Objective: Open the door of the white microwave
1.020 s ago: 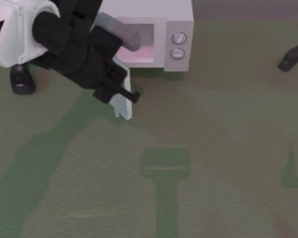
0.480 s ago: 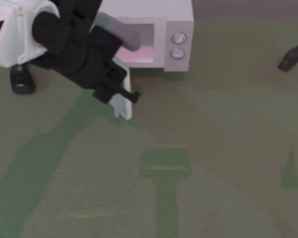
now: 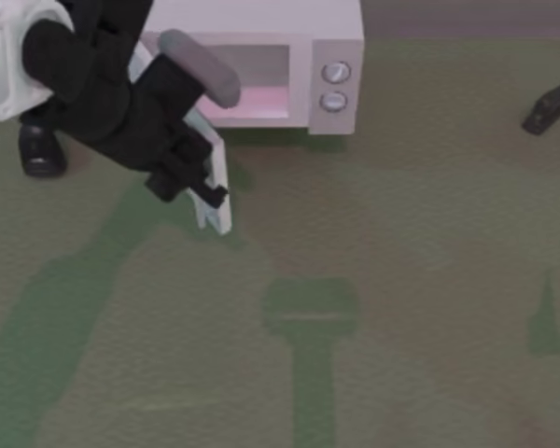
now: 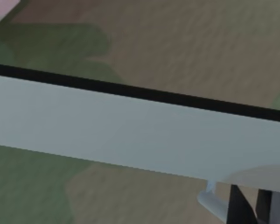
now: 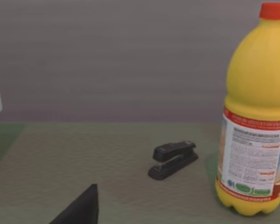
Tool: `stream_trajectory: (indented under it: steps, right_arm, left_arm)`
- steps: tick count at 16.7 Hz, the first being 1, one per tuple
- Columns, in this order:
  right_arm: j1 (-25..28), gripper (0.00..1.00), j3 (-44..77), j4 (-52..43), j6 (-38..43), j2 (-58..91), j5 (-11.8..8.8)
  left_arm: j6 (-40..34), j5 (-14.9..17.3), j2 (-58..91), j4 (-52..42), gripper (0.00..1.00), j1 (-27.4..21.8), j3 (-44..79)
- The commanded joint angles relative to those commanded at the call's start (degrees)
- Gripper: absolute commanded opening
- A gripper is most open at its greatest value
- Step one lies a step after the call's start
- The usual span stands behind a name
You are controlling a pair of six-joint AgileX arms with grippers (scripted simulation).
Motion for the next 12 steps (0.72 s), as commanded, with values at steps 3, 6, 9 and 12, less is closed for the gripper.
stream_trajectory:
  steps: [3,6,9,12]
  right_arm:
    - [0.0,1.00,0.0,0.0,0.0,0.0,0.0]
    - [0.0,1.00,0.0,0.0,0.0,0.0,0.0]
    - [0.0,1.00,0.0,0.0,0.0,0.0,0.0]
    - [0.0,1.00,0.0,0.0,0.0,0.0,0.0]
  left_arm:
    - [0.7,0.3,-0.2,-0.1,0.00,0.3,-0.1]
    - [0.7,0.3,-0.2,-0.1,0.00,0.3,-0.1]
    - [0.7,0.3,-0.2,-0.1,0.00,0.3,-0.1]
    - [0.7,0.3,-0.2,-0.1,0.00,0.3,-0.1]
